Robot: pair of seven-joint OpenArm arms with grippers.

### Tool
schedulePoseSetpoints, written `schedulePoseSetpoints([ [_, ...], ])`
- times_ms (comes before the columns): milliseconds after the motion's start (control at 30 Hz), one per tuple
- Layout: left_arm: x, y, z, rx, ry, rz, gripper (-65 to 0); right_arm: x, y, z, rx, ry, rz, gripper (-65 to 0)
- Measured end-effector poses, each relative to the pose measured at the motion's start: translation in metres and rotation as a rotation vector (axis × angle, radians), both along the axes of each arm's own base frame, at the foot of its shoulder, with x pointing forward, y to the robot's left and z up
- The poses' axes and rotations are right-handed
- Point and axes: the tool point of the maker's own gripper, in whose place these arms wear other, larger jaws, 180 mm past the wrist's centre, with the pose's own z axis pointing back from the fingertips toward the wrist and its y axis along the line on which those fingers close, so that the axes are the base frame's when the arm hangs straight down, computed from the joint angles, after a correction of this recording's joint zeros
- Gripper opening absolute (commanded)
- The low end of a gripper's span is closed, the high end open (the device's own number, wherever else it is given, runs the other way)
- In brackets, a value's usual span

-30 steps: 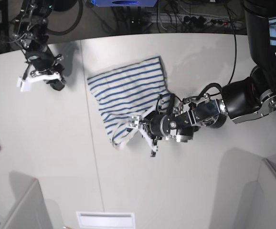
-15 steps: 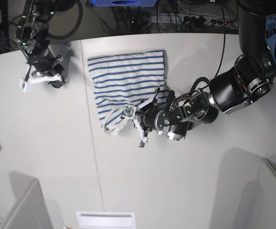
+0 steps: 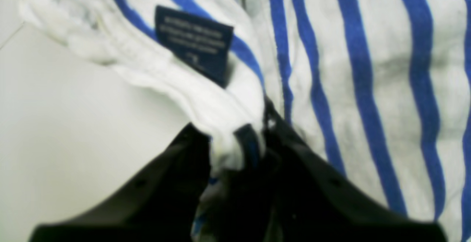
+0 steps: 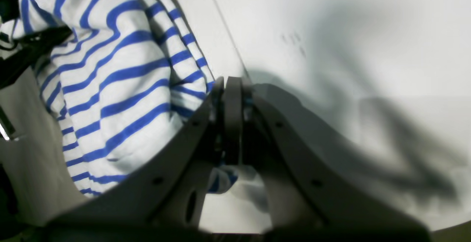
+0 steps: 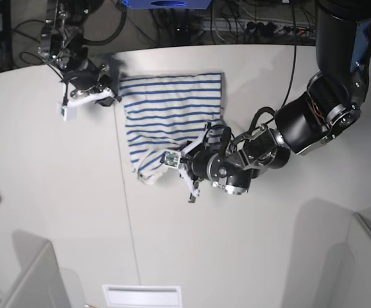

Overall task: Fold the T-shirt properly
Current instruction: 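Grasp the bundle with the left gripper and rotate it upright, then release the bundle and lift both grippers away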

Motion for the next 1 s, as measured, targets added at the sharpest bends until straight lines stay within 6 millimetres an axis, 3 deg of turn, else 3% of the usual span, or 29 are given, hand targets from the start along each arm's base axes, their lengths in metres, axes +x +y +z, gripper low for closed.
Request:
schedulePoseSetpoints([
  [67,0.008,-0.001,0.003,0.004,-0.017,0.025,-65.0,-0.002,0.001,-0.001,-0.002,0.002,-0.001,-65.0],
  [200,0.011,-0.013,0.011,-0.029,-0.027,0.022,-65.0,-0.015,0.027,-0.007,0.040,0.038,0.045,-65.0],
  [367,0.007,-0.025,0.012,-0.041,-0.023,0.007,-64.5,-0.013,0.024,-0.006,0.036,0.026,0.036,-65.0],
  [500,0.005,-0.033,0.014,-0.057,-0.018,0.000,-42.6,-0.020,0.024,-0.009,0.036,0.044,0.036,-65.0],
  [567,0.006,-0.031,0.012,-0.054,-0.015,0.008,-37.2,-0.019,0.024,-0.009,0.035,0.042,0.035,-65.0],
  [833,0.018,-0.010,0.005,0.068,-0.041,0.054,-39.8,-0.018,0.020,-0.008,0.026,0.035,0.030,-65.0],
  [1000,0.031,-0.009,0.018,0.035,-0.041,0.102,-39.8,-0.016,0.020,-0.007,0.026,0.031,0.031,-65.0],
])
